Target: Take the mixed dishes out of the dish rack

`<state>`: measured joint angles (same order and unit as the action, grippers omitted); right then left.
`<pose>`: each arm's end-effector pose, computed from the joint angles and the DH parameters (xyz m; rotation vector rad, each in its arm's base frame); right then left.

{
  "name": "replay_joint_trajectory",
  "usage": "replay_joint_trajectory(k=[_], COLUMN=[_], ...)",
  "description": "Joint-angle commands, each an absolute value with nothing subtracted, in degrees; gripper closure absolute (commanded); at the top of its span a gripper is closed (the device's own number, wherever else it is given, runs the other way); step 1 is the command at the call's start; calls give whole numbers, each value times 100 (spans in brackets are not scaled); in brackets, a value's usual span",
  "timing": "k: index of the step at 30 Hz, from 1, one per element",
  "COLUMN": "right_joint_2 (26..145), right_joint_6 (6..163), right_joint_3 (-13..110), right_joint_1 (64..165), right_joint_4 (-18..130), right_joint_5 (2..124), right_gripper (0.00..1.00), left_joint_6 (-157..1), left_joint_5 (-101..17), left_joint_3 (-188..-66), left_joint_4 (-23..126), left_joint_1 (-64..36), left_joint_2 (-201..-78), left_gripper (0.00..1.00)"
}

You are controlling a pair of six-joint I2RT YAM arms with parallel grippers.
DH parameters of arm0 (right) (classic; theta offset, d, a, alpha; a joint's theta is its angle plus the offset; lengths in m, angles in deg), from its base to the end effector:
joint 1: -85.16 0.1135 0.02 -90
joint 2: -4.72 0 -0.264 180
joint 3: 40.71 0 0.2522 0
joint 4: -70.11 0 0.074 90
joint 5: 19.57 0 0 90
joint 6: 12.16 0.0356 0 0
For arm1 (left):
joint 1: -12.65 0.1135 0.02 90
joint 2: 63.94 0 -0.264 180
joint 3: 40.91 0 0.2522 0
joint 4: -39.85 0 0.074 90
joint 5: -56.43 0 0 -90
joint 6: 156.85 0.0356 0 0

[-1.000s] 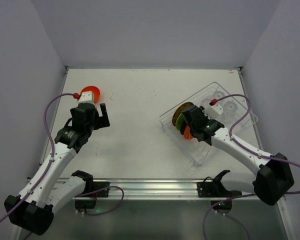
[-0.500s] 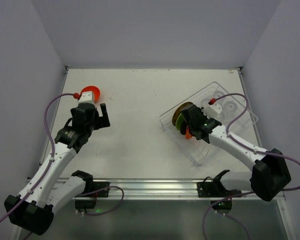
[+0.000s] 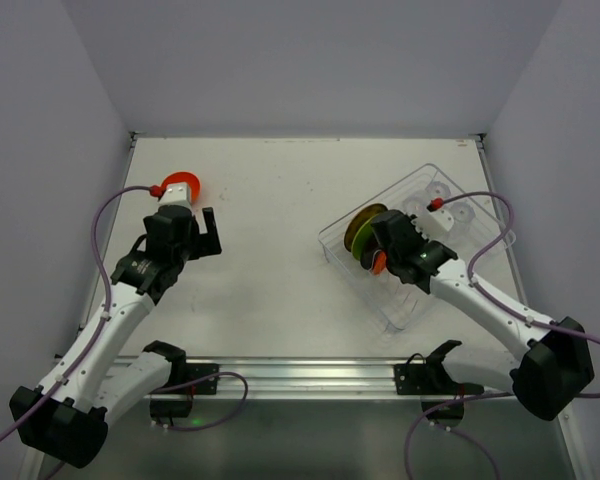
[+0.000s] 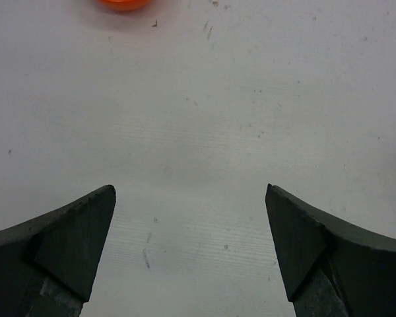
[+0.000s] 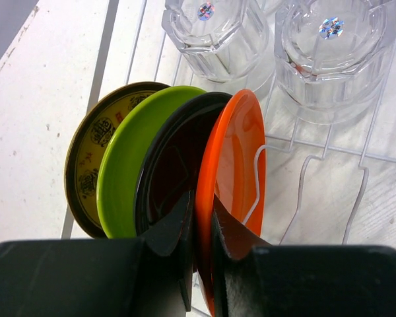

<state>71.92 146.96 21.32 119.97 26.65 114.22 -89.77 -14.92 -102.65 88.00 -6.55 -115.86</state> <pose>0.2068 0.1138 0.2593 0.9331 1.9316 0.1055 0.1834 -0.0518 0.2975 -0.2454 2.1856 -0.0455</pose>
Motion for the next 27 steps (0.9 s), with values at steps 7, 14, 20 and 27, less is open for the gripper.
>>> replay_joint_trajectory(k=[7,14,20,27], right_joint_2=[6414,5747,5078,4753], right_joint_6=[14816,13893,11348,8947], right_joint_3=[2324,2367,2104,2288], right_joint_1=[11962,11970,11970,11988], right_joint_4=[2479,2743,3944,4237], right_joint_5=[11798,11753,11000,8928], right_gripper=[100,100,100,100], left_joint_6=[-8856,-8874,-8970,-9207], left_joint_5=[-1485,-1441,-1825,-2723], left_joint_3=[-10274,-10301,-10598,-11750], left_joint_4=[8639,8657,8806,8868], left_joint_1=[-668,-668,-668,-668], left_joint_2=[-11623,-11641,-11615,-11597], left_gripper=[0,0,0,0])
